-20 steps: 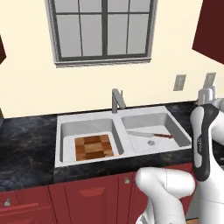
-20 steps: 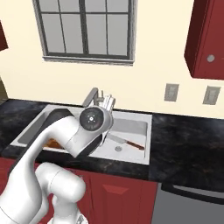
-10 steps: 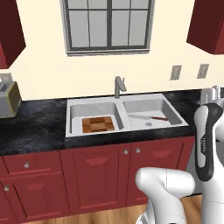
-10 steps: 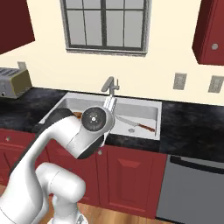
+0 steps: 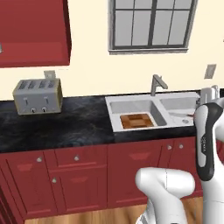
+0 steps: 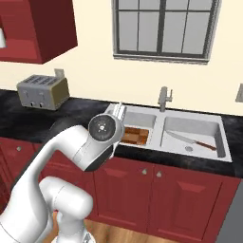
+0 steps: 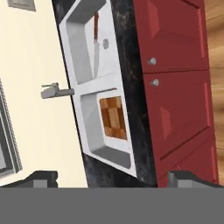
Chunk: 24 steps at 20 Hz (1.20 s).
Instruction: Move the cutting board and knife to the sink. Then move spray from the cabinet to the counter.
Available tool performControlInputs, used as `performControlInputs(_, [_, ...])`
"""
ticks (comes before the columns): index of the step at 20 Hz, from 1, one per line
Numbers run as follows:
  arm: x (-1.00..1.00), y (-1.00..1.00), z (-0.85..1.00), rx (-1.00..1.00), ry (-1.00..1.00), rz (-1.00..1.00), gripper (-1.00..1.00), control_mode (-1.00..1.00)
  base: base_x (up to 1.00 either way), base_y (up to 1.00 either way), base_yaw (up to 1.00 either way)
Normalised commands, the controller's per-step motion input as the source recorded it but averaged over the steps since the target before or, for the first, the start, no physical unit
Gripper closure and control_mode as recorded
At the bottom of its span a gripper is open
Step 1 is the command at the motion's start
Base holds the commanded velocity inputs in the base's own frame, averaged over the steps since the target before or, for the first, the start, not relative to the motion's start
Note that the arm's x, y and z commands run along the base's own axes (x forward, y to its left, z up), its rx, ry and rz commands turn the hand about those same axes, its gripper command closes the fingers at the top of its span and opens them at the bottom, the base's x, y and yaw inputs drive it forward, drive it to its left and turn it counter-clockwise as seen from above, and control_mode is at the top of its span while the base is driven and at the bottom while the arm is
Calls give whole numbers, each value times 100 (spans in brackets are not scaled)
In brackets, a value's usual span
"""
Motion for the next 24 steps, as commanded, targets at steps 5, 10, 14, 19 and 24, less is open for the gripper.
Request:
performControlInputs(5, [0,0,0,0,0,0,-100,100,3,100,0])
performControlInputs(10, [0,0,0,0,0,0,-100,100,16,100,0])
performControlInputs(14, [0,0,0,0,0,0,-100,100,28,96,0])
performControlInputs(19, [0,0,0,0,0,0,-100,100,44,67,0])
performControlInputs(24, [0,0,0,0,0,0,-100,100,59,41,0])
